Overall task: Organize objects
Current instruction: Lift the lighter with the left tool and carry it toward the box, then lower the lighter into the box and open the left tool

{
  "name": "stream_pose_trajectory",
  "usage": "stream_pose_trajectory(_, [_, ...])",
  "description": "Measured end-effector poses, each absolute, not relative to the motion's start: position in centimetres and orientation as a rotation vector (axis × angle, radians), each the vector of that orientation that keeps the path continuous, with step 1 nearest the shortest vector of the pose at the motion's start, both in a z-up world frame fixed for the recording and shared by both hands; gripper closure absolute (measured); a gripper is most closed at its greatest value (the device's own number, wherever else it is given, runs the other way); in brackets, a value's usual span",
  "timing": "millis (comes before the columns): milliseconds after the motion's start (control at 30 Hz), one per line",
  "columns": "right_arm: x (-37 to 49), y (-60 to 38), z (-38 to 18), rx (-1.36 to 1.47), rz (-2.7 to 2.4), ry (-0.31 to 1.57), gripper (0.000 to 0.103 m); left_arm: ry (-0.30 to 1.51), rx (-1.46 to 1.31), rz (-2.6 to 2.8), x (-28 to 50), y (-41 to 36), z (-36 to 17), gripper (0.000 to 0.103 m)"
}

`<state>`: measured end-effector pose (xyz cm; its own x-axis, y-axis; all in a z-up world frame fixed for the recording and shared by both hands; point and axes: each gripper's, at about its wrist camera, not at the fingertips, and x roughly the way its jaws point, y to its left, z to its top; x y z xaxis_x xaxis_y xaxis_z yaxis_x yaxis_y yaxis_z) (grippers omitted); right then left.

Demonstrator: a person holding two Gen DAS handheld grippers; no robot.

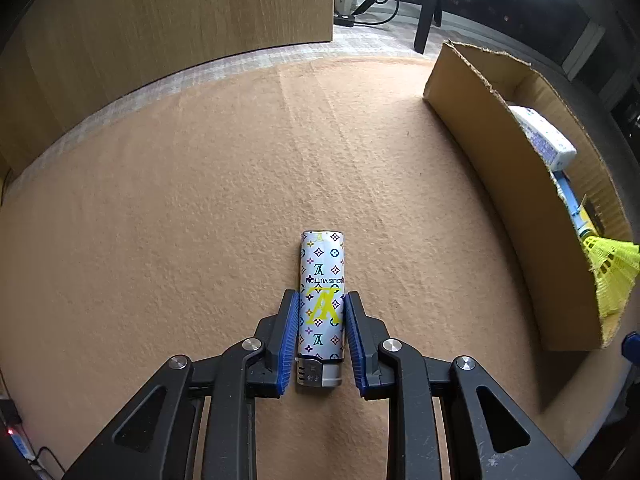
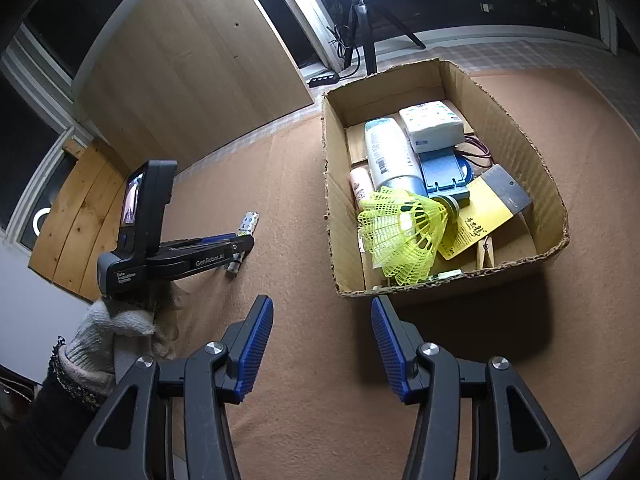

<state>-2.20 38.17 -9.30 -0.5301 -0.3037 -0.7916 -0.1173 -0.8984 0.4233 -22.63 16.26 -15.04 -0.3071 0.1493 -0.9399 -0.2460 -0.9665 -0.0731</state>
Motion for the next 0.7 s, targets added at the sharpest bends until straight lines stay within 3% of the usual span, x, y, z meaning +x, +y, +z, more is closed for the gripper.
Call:
stream_pose_trajectory(267, [-1.8,38.4,-8.9,1.455,-2.593,-0.641,0.055,0.050,-1.624,2.352,-22.4,16.5,-12.4,0.078])
stream_pose_trajectory(700, [0.5,40.4,-8.6,1.497,-2.678,-0.580,0.055,0.080,-1.411,2.283,-23.3,25.0,-5.7,0.078])
